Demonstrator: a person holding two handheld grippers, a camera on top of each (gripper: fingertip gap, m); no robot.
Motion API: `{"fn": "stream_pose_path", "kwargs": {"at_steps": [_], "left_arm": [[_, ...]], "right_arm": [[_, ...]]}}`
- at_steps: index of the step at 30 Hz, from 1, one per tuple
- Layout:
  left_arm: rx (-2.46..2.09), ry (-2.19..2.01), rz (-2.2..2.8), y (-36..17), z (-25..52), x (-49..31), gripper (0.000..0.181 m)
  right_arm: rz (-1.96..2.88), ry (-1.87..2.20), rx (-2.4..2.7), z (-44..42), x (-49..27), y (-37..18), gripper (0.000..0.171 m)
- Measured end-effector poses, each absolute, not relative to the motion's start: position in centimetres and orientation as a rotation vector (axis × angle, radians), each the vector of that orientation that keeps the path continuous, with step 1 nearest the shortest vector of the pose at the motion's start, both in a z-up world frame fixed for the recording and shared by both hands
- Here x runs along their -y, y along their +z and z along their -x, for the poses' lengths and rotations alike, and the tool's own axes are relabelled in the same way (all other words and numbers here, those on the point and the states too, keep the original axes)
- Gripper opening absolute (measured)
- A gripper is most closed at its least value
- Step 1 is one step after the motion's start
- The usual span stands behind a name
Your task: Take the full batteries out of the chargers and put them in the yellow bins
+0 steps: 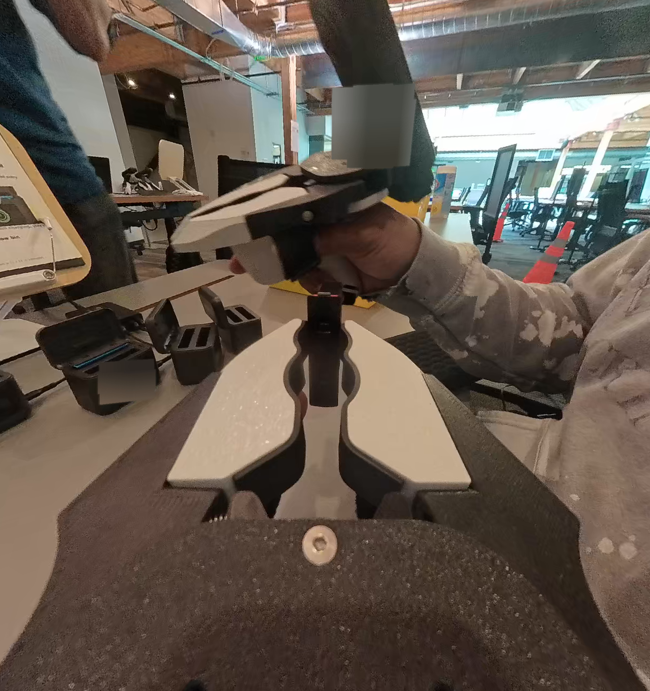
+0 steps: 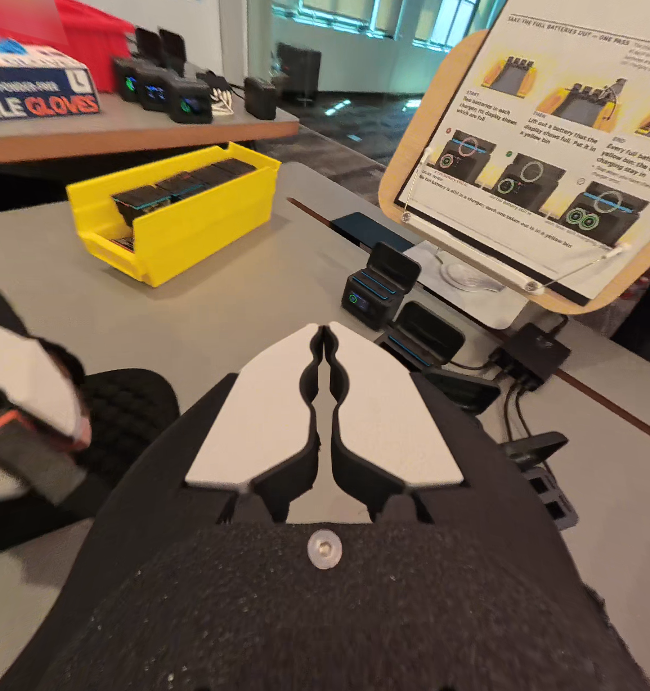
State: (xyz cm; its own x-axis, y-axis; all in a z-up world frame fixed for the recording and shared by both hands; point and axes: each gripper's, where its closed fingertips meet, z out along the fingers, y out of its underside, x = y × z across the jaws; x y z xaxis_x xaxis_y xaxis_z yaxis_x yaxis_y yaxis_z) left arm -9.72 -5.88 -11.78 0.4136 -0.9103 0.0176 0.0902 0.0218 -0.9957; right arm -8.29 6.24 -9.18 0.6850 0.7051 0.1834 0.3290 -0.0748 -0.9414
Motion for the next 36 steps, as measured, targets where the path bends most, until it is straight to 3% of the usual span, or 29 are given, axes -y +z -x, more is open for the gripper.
{"fn": "stream_pose_path", "kwargs": {"at_steps": [18,36], "left_arm": [[-0.873,-0.883,1.327,-12.3,9.0,6.6,0.016],[-0.854,-0.766,1.479,-13.1,9.0,3.4,0.015]], "right_arm": [[1.717,0.217,0.926,12.5,-8.4,-9.5,0.000],[1.638,0.322,0.794,7.7,-4.3,-6.6,0.000]]}}
